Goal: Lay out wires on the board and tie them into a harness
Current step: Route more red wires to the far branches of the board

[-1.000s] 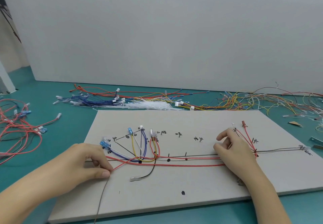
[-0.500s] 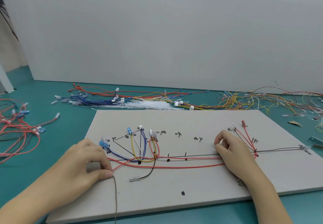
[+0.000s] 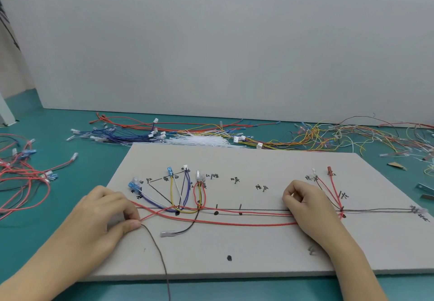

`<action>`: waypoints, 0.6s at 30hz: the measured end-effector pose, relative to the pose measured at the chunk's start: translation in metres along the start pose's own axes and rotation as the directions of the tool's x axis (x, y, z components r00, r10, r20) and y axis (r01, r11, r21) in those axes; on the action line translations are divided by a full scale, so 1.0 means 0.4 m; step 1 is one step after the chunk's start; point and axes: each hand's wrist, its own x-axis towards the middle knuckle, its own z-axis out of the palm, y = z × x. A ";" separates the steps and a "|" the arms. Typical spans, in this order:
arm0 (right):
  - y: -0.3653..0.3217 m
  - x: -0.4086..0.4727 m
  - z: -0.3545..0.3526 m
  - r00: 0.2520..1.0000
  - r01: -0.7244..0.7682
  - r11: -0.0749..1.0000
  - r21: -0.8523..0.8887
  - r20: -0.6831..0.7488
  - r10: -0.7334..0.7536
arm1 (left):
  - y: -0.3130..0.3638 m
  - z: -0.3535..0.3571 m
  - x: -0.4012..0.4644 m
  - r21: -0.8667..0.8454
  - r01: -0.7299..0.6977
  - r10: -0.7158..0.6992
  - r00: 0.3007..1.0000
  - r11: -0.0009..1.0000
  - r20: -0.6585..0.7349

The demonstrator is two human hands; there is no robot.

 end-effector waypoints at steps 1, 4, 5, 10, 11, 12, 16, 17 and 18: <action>0.000 0.000 0.000 1.000 -0.002 1.000 0.010 0.006 0.002 | -0.002 -0.001 0.002 -0.017 0.008 -0.008 1.000 1.000 0.006; -0.005 0.004 -0.001 1.000 -0.013 1.000 0.010 0.028 0.013 | -0.008 -0.002 0.005 -0.044 0.016 -0.015 1.000 0.999 0.024; -0.006 0.004 -0.002 0.999 -0.022 1.000 -0.006 0.043 0.022 | -0.010 -0.002 0.004 -0.052 0.020 -0.019 1.000 0.998 0.024; -0.030 0.035 -0.025 0.979 -0.121 0.973 -0.196 0.141 0.150 | -0.007 0.005 0.001 -0.102 0.051 -0.052 0.999 0.993 -0.001; -0.043 0.057 -0.029 0.981 -0.105 0.958 -0.267 0.132 0.144 | -0.005 0.005 0.000 -0.111 0.066 -0.067 0.998 0.992 -0.008; -0.058 0.087 -0.030 0.987 -0.074 0.943 -0.325 0.114 0.117 | -0.003 0.005 0.000 -0.114 0.076 -0.078 0.997 0.991 -0.013; -0.114 0.223 0.008 0.996 0.074 0.948 -0.310 0.063 -0.057 | 0.014 -0.001 0.002 -0.117 0.084 -0.084 0.996 0.990 0.000; -0.121 0.253 0.024 0.995 0.095 0.951 -0.293 0.063 -0.080 | 0.018 -0.003 0.002 -0.121 0.085 -0.085 0.996 0.989 0.005; -0.124 0.280 0.041 0.994 0.102 0.953 -0.287 0.064 -0.087 | 0.021 -0.004 0.001 -0.128 0.091 -0.091 0.996 0.988 0.006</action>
